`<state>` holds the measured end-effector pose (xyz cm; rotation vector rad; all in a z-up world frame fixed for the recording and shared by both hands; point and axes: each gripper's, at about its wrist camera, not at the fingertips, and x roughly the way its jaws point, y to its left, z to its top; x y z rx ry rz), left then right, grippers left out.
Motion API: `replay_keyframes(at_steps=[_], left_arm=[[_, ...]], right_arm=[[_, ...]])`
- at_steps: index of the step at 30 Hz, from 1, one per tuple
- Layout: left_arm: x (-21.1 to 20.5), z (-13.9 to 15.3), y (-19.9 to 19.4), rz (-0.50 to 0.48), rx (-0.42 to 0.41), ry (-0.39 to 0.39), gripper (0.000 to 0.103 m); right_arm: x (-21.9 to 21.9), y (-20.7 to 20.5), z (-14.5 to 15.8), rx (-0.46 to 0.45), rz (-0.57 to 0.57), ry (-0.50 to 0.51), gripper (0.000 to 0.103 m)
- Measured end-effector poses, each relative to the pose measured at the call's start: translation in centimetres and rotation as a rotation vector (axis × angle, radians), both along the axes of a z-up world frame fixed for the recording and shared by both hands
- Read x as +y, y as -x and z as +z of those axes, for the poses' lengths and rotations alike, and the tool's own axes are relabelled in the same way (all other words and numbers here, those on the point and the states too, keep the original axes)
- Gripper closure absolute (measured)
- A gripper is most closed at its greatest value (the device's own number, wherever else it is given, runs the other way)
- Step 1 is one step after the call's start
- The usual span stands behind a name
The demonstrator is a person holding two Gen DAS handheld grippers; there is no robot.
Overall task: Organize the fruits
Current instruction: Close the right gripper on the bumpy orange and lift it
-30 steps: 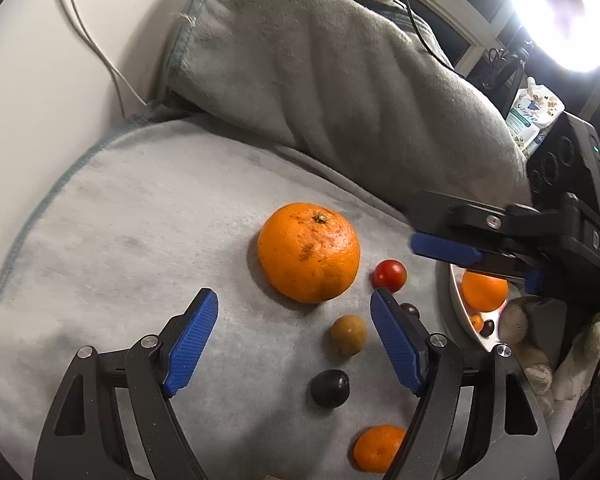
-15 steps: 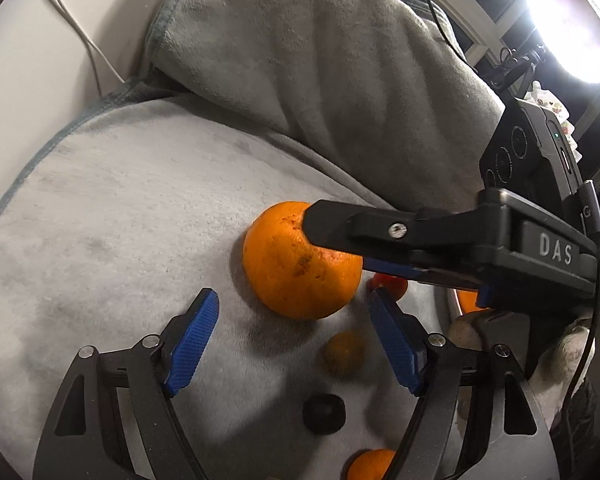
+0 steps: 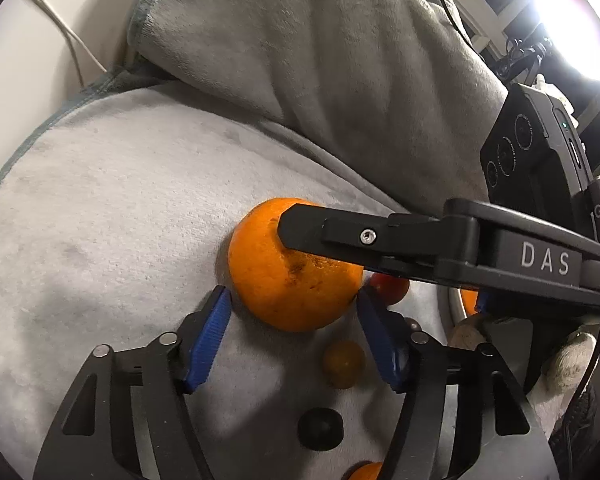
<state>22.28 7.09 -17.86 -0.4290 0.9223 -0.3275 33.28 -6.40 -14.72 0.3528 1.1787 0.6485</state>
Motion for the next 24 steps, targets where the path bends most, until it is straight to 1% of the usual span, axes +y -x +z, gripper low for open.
replay_keyframes(at_steps=[5, 12, 15, 24], left_arm=[[-0.6, 0.0, -0.4, 0.0, 0.005, -0.014, 0.04], [-1.1, 0.6, 0.3, 0.001, -0.001, -0.027, 0.04], [-1.4, 1.2, 0.9, -0.003, -0.013, -0.033, 0.04], [-3.0, 3.6, 2.4, -0.029, -0.065, -0.036, 0.04]], right_arm=[[-0.2, -0.1, 0.0, 0.0, -0.001, -0.004, 0.034], [-0.8, 0.6, 0.5, -0.014, -0.001, -0.004, 0.035], [-1.3, 1.0, 0.9, -0.022, -0.007, -0.012, 0.035], [-3.4, 3.2, 3.6, -0.089, -0.035, -0.022, 0.035]])
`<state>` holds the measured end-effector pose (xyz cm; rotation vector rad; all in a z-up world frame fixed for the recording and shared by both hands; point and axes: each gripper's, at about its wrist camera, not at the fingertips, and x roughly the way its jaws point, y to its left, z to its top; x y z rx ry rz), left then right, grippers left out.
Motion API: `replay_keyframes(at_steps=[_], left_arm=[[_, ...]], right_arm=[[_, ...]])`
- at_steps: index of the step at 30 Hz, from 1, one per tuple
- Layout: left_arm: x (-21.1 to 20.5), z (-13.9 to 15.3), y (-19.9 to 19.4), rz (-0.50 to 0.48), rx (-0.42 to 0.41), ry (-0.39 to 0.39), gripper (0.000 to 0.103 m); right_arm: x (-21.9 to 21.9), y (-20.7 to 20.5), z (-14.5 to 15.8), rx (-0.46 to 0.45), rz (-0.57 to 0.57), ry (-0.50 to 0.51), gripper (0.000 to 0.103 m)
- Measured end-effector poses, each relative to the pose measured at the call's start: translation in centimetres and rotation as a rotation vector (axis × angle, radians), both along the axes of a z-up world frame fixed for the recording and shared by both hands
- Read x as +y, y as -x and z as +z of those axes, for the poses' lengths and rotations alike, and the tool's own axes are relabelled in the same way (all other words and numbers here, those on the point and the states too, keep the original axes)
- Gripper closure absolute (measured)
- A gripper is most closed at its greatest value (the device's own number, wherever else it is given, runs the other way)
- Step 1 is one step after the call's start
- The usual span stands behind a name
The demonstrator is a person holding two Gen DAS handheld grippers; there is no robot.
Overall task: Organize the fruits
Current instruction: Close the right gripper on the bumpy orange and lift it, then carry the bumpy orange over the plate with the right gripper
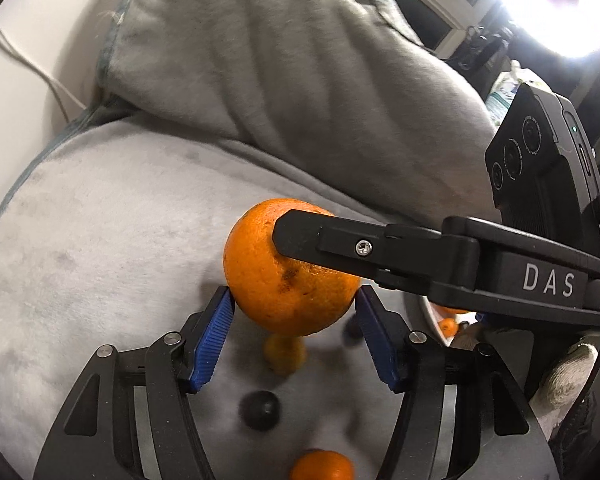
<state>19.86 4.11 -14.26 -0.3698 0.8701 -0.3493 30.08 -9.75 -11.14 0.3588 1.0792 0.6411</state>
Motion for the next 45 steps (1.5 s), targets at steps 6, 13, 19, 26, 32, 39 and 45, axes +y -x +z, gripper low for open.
replay_keyframes(at_steps=[6, 13, 19, 26, 32, 39, 45], left_arm=[[-1.5, 1.4, 1.5, -0.017, -0.031, 0.009, 0.04], [-4.5, 2.3, 2.2, -0.061, -0.059, 0.001, 0.04], [-7.7, 2.1, 2.3, -0.115, -0.061, 0.002, 0.04], [-11.3, 2.5, 2.7, -0.198, -0.065, 0.013, 0.04], [-15.0, 2.5, 2.9, -0.271, -0.061, 0.013, 0.04], [-17.9, 2.1, 3.3, -0.329, -0.043, 0.011, 0.04], [-20.3, 1.8, 3.4, -0.365, -0.033, 0.0, 0.04]], right_arm=[[-1.6, 1.8, 2.1, -0.021, -0.029, -0.018, 0.035], [-4.6, 4.0, 3.8, -0.058, -0.072, -0.019, 0.035], [-7.6, 5.7, 3.8, -0.073, -0.115, -0.005, 0.035], [-12.7, 8.1, 3.9, -0.08, -0.17, 0.019, 0.035], [-17.1, 9.9, 3.8, -0.077, -0.251, 0.031, 0.035], [-20.5, 11.5, 3.1, -0.067, -0.303, 0.039, 0.036], [-23.0, 12.2, 2.6, -0.058, -0.338, 0.033, 0.036]])
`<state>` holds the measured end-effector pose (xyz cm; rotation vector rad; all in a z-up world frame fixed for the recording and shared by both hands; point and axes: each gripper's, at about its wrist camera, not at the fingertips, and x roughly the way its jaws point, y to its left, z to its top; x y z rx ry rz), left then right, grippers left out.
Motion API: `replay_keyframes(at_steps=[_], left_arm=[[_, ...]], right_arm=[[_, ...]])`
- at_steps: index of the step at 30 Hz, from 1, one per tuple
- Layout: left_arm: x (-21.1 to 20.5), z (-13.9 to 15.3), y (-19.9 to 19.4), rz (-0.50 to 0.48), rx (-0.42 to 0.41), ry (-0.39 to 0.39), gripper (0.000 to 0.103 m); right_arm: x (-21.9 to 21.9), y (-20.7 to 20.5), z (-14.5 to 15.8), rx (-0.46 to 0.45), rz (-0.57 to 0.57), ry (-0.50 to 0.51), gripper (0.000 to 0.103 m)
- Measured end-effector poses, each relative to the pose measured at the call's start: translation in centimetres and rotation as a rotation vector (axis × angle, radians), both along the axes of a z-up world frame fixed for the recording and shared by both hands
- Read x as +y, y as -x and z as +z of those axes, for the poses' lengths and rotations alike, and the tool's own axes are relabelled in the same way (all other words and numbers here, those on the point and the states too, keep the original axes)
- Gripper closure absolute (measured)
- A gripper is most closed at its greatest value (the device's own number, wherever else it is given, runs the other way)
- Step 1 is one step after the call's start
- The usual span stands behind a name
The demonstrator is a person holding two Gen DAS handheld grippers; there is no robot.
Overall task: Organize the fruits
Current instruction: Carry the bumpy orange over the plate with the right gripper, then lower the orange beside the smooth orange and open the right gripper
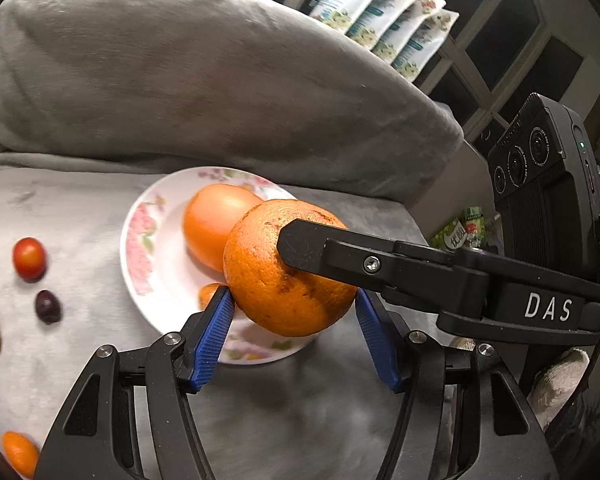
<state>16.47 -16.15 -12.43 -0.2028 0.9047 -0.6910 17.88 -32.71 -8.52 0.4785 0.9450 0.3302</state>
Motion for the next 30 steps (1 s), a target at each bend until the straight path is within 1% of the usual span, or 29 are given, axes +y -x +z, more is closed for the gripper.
replay_keyframes(at_steps=[5, 13, 15, 18, 23, 30], left_arm=[[-1.9, -0.3, -0.6, -0.019, 0.016, -0.005, 0.04], [-3.1, -0.5, -0.7, -0.039, 0.025, -0.016, 0.047], [-3.1, -0.4, -0.6, -0.036, 0.014, -0.021, 0.049], [-2.5, 0.2, -0.2, -0.027, -0.014, -0.027, 0.049], [-1.5, 0.4, 0.2, -0.019, -0.025, -0.032, 0.049], [-0.3, 0.9, 1.4, -0.016, -0.052, -0.042, 0.049]], right_arm=[[-1.8, 0.1, -0.6, 0.025, -0.034, -0.001, 0.036], [-3.4, -0.4, -0.9, 0.026, -0.073, -0.019, 0.036], [-3.7, -0.4, -0.8, 0.02, -0.093, -0.02, 0.036], [-4.1, -0.4, 0.0, -0.009, -0.103, -0.031, 0.036], [-4.4, 0.1, 1.0, -0.038, -0.118, -0.028, 0.036], [-4.3, 0.9, 1.2, -0.051, -0.121, -0.018, 0.036]])
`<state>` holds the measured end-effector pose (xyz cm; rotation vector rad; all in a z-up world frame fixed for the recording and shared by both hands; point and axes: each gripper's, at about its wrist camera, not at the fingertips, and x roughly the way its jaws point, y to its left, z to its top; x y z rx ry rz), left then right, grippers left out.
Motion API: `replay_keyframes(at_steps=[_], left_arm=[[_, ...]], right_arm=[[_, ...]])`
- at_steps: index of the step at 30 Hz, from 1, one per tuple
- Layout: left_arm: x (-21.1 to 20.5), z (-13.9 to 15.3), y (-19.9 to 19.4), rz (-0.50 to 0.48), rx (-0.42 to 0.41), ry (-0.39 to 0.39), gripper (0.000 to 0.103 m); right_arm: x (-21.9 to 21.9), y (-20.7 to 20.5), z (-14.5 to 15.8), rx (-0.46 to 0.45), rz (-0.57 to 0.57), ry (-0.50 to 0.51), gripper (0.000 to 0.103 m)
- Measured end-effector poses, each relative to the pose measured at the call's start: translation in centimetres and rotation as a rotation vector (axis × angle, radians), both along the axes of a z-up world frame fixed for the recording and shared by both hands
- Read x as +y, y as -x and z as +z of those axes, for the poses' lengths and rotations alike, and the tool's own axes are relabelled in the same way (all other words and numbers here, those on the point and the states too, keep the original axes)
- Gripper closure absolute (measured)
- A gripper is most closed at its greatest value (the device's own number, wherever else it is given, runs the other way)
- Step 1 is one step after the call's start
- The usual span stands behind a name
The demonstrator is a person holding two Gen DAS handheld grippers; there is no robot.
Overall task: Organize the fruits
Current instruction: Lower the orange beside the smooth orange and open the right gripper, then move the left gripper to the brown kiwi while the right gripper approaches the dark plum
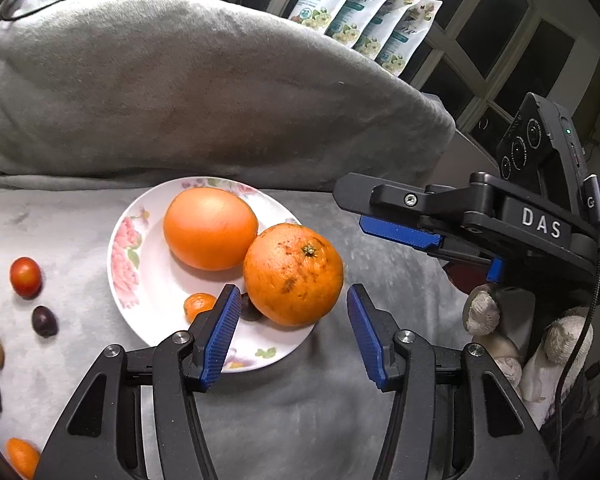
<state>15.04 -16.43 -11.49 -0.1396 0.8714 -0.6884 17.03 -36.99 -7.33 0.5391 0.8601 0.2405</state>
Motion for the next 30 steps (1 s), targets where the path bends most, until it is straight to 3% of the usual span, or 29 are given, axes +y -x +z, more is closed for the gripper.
replay_keyframes(at_steps=[9, 13, 17, 30], left_arm=[[1.2, 0.8, 1.4, 0.012, -0.057, -0.01, 0.046], [2.2, 0.9, 1.7, 0.034, -0.087, -0.001, 0.039], [3.7, 0.8, 1.9, 0.065, -0.094, -0.023, 0.039], [11.5, 0.7, 2.2, 0.207, -0.102, -0.087, 0.039]], right_arm=[[1.0, 1.5, 1.0, -0.054, 0.029, 0.05, 0.035], [1.7, 2.1, 1.3, -0.095, 0.037, 0.084, 0.025], [2.6, 2.5, 1.7, -0.121, 0.044, 0.116, 0.024], [4.7, 3.2, 1.7, -0.154, 0.066, 0.156, 0.024]])
